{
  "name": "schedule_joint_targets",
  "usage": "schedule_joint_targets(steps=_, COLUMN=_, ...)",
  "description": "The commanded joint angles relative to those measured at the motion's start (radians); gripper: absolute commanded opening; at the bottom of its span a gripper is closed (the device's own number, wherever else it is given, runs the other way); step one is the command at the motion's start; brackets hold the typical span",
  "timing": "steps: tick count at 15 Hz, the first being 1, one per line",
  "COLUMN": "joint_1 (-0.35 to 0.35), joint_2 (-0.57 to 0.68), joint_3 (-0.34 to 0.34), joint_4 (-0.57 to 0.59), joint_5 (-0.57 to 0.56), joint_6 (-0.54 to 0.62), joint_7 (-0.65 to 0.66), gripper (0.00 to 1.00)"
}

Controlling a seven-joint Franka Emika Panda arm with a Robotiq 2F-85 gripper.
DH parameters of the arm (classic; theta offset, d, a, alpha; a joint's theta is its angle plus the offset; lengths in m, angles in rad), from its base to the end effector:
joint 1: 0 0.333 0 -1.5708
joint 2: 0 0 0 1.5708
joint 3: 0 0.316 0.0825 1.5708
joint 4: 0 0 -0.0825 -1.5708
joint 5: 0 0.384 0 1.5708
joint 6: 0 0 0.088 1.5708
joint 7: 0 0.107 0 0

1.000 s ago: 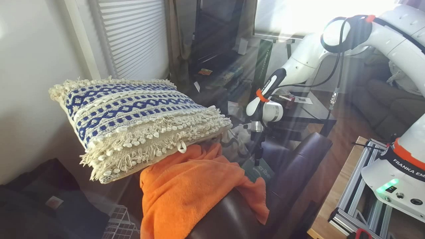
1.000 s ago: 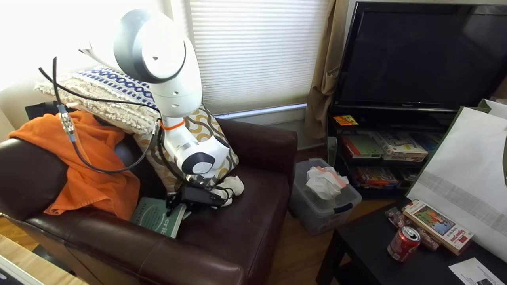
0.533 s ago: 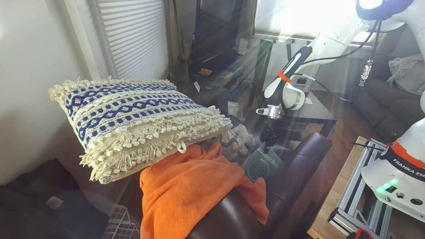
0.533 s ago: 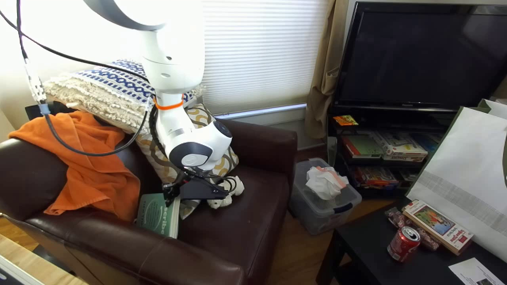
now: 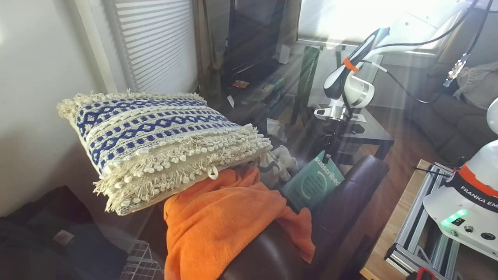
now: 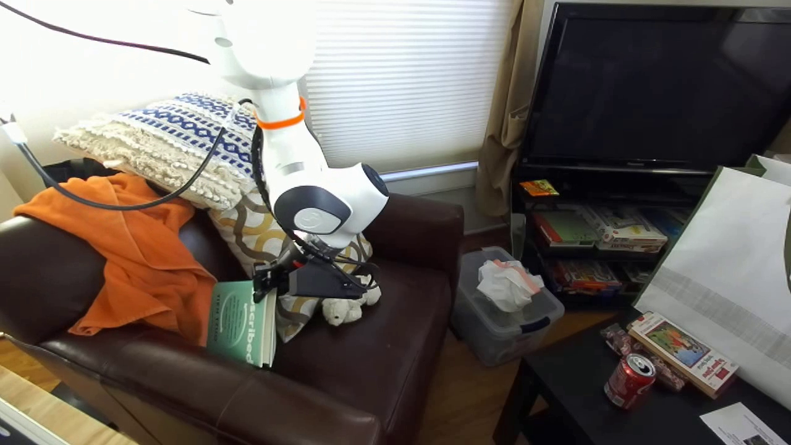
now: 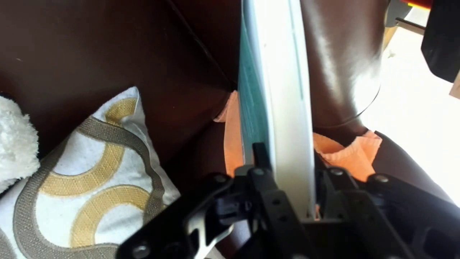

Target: Put the book on top of the sofa

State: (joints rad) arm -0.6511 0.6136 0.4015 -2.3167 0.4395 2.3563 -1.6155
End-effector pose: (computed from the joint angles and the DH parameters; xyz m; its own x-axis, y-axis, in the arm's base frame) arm 0.4370 -0.0740 0.0731 0.6273 0.7046 0.3318 0.7296 -0.3826 -0.5669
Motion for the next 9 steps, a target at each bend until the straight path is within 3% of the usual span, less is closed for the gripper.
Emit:
schedule_joint_targets(steps=1, joint_1=-0.016, joint_2=-0.083, joint_3=-0.036, joint_4=-0.037, joint_5=0.142, joint_6=-0.102, joint_7=-0.142, gripper=0.07)
schedule_joint_targets(steps=3, joint_1=-0.042, joint_2=-0.114, joint_3=-0.076, joint_4=-0.031, joint_5=0.229, joint_6=-0.198, joint_7=-0.239, gripper=0.07)
schedule_joint_targets(steps=5, joint_1=-0.036, joint_2=-0.141, joint_3=-0.164, joint_4=-0.002, joint_5=0.277, joint_6=-0.346, joint_7=-0.291, gripper=0.07)
schedule_joint_targets(steps=6, joint_1=-0.045, joint_2=-0.145, joint_3=-0.197, joint_4=0.022, joint_5=0.267, joint_6=-0.425, joint_7=-0.281, gripper=0.07)
schedule_joint_targets(steps=7, joint_1=-0.109, joint_2=-0.140, joint_3=-0.177, joint_4=0.045, joint_5=0.226, joint_6=-0.485, joint_7=-0.244, gripper=0.07)
schedule_joint_targets(steps=9, joint_1=-0.124, joint_2=-0.124, joint_3=-0.219, joint_4=0.115, joint_5=0.201, joint_6=-0.622, joint_7=-0.210, gripper=0.07)
